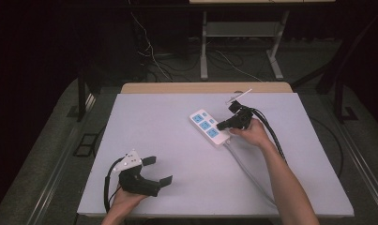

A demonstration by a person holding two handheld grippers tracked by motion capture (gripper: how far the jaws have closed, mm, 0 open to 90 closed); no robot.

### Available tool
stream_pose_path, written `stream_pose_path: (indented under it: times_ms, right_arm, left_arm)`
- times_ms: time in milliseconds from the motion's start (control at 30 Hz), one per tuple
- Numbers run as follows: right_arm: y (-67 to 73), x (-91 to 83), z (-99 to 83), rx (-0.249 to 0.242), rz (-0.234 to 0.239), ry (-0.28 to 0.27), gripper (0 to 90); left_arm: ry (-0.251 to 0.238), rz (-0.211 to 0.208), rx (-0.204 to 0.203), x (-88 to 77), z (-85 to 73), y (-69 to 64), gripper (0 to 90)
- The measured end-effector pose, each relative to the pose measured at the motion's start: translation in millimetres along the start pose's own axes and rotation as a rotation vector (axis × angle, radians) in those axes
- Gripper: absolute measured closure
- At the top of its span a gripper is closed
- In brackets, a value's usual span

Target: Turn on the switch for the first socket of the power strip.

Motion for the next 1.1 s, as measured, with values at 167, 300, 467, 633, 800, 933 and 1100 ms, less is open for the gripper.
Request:
stream_pose_path:
  times_ms: [167,300,467,633,800,933,1100]
  right_arm:
    - [0.7,-0.1,-0.5,-0.018,-0.007,-0.006,90.0]
    - [0.1,-0.3,-0.8,-0.007,0.003,-0.011,90.0]
    - [1.3,0.0,1.5,-0.014,-0.005,0.007,90.0]
    - [2.7,-1.4,4.7,-0.033,-0.036,0.019,90.0]
    - [1.9,-4.0,4.9,-0.031,-0.045,0.021,90.0]
    - [3.5,-7.3,7.0,-0.034,-0.04,0.01,90.0]
    - [5.6,-13.1,9.8,-0.035,-0.036,-0.012,90.0]
  left_arm:
    - [0.001,-0.002,0.001,0.5,-0.1,-0.7,0.0]
    - [0.003,-0.003,0.001,0.7,-0.2,0.4,0.0]
    - [-0.001,-0.001,-0.001,1.5,0.3,1.3,0.0]
    - [-0.005,0.0,-0.003,0.3,0.3,0.9,0.0]
    - [-0.006,-0.001,-0.008,-0.4,0.3,2.3,0.0]
    - [-0.003,-0.002,-0.005,1.1,0.2,1.4,0.0]
    - [-0.002,-0.002,-0.005,1.0,0.1,0.6,0.0]
Point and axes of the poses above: each handheld gripper's, and its own axes: x roughly forward along the jaws, z roughly out of its top, y roughly to its left, the point moved 3 cm from there along x, roughly forward along the jaws, and after that the axes turned 6 degrees about -y, right-handed, at the moved point
